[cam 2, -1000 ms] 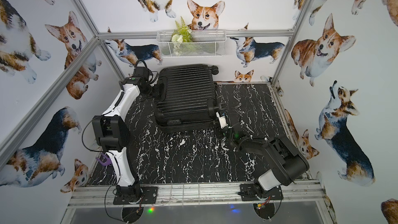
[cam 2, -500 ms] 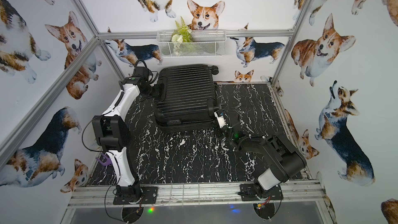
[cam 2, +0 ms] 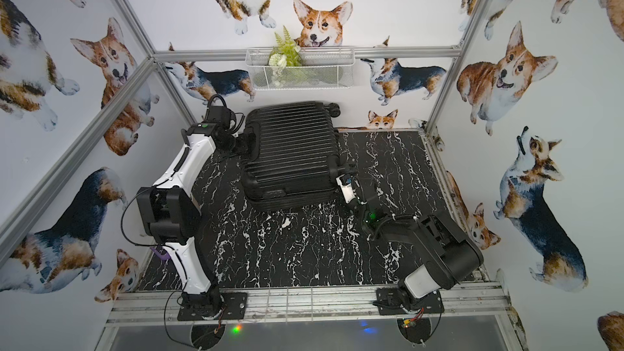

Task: Close the suitcase zippers
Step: Zip the zipper on the suitcase.

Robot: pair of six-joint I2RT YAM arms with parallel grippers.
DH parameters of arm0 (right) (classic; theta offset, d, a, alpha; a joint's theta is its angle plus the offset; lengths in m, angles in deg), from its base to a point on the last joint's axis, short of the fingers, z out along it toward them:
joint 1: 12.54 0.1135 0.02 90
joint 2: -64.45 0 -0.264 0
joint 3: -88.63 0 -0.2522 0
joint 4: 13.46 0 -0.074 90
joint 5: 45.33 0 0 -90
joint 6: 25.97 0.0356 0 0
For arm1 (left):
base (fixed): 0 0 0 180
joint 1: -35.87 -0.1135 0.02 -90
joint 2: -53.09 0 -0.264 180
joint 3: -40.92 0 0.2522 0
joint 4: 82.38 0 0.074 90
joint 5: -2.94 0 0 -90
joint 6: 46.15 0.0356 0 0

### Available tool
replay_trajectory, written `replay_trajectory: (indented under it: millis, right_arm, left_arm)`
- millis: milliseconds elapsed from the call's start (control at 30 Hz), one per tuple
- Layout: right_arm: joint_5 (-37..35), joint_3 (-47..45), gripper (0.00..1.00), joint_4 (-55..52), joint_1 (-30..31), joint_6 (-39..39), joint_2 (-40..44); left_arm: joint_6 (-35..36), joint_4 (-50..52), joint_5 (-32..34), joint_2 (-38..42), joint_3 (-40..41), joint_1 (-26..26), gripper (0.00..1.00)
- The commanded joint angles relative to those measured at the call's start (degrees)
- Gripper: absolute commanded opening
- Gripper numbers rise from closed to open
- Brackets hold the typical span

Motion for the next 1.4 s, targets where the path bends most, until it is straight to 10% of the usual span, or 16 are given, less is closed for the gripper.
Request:
replay_trajectory:
  millis: [0,533,1367]
  right_arm:
    - [0.72,-0.15,0.00,0.08,0.04,-1.28,1.63]
    - [4.26,0.22,0.00,-14.34,6.15,-5.47,10.58]
    - [-5.37,14.81,0.00,-13.24,23.86,-2.07,-2.47]
  left_arm:
    - [-12.11,-6.77,-7.31,2.75,1.34,0.03,0.22]
    - [-28.10,-18.52,-1.92,9.32,9.66,2.44,0.02]
    - [-51.16,-33.36,20.58,20.83,29.47,16.97,0.00]
